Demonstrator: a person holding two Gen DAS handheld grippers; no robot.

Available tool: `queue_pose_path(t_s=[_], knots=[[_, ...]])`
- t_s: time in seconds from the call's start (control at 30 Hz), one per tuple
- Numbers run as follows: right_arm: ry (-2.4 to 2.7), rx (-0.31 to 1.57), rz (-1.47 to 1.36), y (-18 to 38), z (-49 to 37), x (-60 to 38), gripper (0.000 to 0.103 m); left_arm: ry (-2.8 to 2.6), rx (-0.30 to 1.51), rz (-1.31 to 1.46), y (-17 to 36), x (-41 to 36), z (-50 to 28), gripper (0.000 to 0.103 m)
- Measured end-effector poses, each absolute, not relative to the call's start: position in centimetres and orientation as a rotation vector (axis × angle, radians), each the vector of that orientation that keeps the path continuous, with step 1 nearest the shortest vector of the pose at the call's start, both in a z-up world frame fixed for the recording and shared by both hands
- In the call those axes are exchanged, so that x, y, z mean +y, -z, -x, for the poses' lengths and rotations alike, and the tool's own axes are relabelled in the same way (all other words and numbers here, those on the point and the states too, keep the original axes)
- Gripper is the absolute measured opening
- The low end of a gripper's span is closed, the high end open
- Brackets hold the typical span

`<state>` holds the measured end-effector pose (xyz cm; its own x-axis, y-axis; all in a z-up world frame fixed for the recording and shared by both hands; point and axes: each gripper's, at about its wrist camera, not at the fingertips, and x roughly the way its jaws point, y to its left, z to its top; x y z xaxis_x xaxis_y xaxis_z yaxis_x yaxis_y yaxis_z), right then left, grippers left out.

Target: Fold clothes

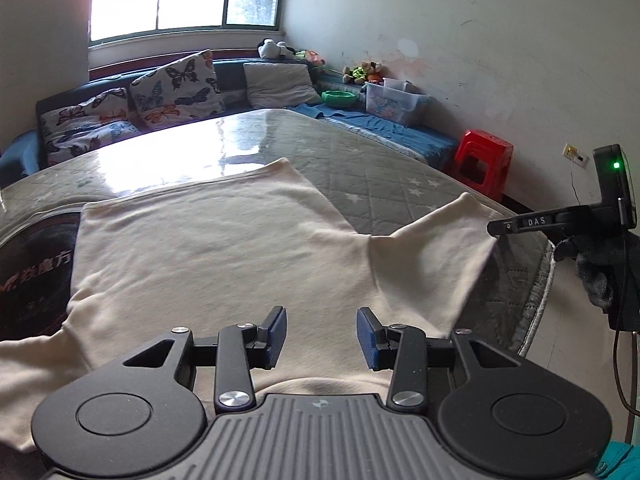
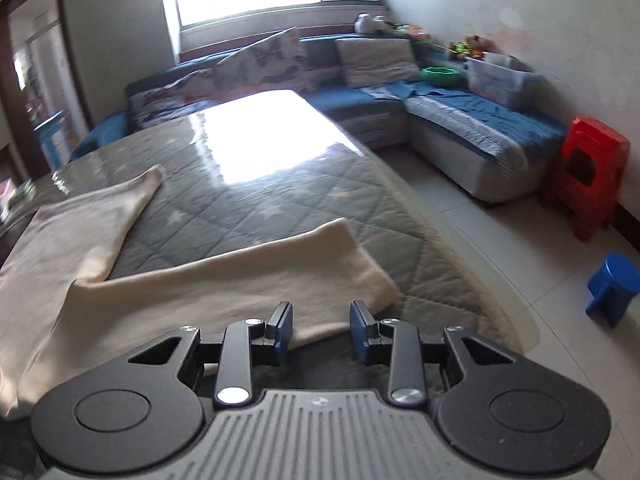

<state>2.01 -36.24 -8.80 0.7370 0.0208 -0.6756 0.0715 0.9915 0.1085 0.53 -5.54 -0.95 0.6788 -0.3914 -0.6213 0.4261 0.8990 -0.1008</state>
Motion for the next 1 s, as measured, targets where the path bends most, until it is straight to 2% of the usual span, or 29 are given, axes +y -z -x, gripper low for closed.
queue_pose_path(t_s=[0.33,0.4,0.47,0.53,0.8,1.0], knots=[[0.106,0.7,-0.188,9.3,-2.5,-37.7,0.031,0.492,0.688,-0.075,0.9,-7.5,-1.0,0.042],[0.111,0.696,-0.201,9.3,-2.5,-37.7,0.024,0.496,0.692,-0.079,1.0,-7.8,-1.1,0.042],[0.117,0.693,-0.207,9.3,-2.5,-37.6,0.007,0.502,0.698,-0.085,1.1,-8.2,-1.2,0.042],[0.123,0.683,-0.224,9.1,-2.4,-37.8,0.004,0.507,0.701,-0.093,1.3,-8.5,-1.3,0.042],[0.111,0.58,-0.241,6.0,-1.0,-38.6,0.004,0.526,0.703,-0.098,1.6,-9.7,-2.1,0.042],[0.125,0.62,-0.259,7.0,-1.0,-38.9,0.004,0.563,0.691,-0.091,1.8,-11.0,-2.4,0.042]])
